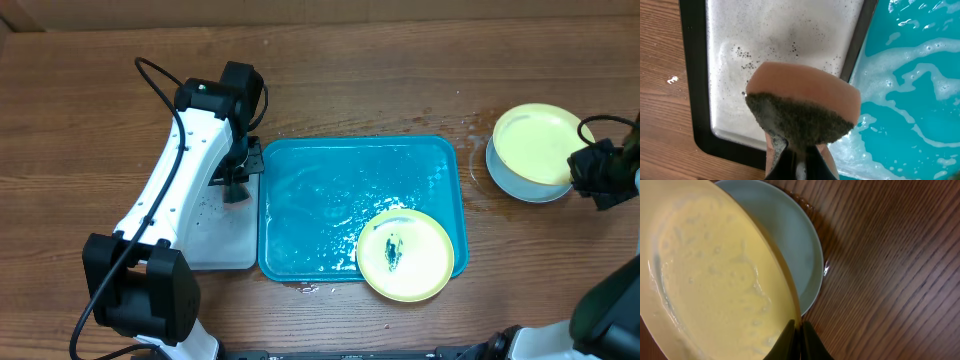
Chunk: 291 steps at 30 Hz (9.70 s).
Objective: Clean dirty plates on tray and stack at the side
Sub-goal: 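Set the yellow plate onto the white plate and release it, then grasp the lower yellow plate rim with the right gripper and drag it up, then bring the sponge over the yellow plate with the left gripper, then scrub the second yellow plate with the sponge in the left gripper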
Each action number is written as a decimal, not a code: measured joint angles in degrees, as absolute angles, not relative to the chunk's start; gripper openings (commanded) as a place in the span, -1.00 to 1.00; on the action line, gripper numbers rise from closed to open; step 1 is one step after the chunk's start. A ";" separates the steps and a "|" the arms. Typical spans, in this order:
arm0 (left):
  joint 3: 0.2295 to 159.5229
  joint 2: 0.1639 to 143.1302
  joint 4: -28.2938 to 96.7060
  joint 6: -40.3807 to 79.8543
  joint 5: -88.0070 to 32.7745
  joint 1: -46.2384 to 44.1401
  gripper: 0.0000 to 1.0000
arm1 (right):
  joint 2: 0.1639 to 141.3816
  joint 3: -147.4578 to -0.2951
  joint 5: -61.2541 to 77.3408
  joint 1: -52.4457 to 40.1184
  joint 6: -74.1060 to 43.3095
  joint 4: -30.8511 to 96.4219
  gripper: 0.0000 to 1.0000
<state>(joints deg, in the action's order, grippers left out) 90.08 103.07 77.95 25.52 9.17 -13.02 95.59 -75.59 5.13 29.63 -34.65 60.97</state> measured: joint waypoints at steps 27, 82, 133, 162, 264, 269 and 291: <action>90.08 103.07 78.15 25.47 8.75 -13.02 -0.91 | 103.77 -82.43 10.70 26.06 -28.34 65.14 0.18; 90.06 103.07 76.60 24.88 7.66 -13.02 -0.92 | 90.28 -46.57 12.71 -14.68 -33.23 52.18 -0.92; 66.74 108.09 52.21 17.76 4.93 0.12 -0.92 | 90.28 -46.37 12.40 -14.72 -31.92 40.84 -0.92; 66.41 92.14 48.16 14.41 -20.80 -8.58 -0.92 | 90.28 -46.37 15.27 -14.72 -26.02 36.62 -0.92; 75.55 114.45 55.18 17.47 -18.83 -35.22 -0.92 | 90.28 -46.22 17.89 -21.10 -28.29 38.57 -0.92; 75.81 114.24 55.77 21.96 -12.53 -33.67 -0.92 | 90.30 -46.22 18.11 -21.10 -28.29 38.28 -0.92; 76.55 114.37 36.77 27.09 -13.80 -29.87 -0.92 | 90.28 -46.22 18.44 -20.62 -29.95 38.37 -0.92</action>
<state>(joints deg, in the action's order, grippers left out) 76.55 114.37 36.77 27.09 -13.80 -29.87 90.28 -46.22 18.44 -20.62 -29.95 38.37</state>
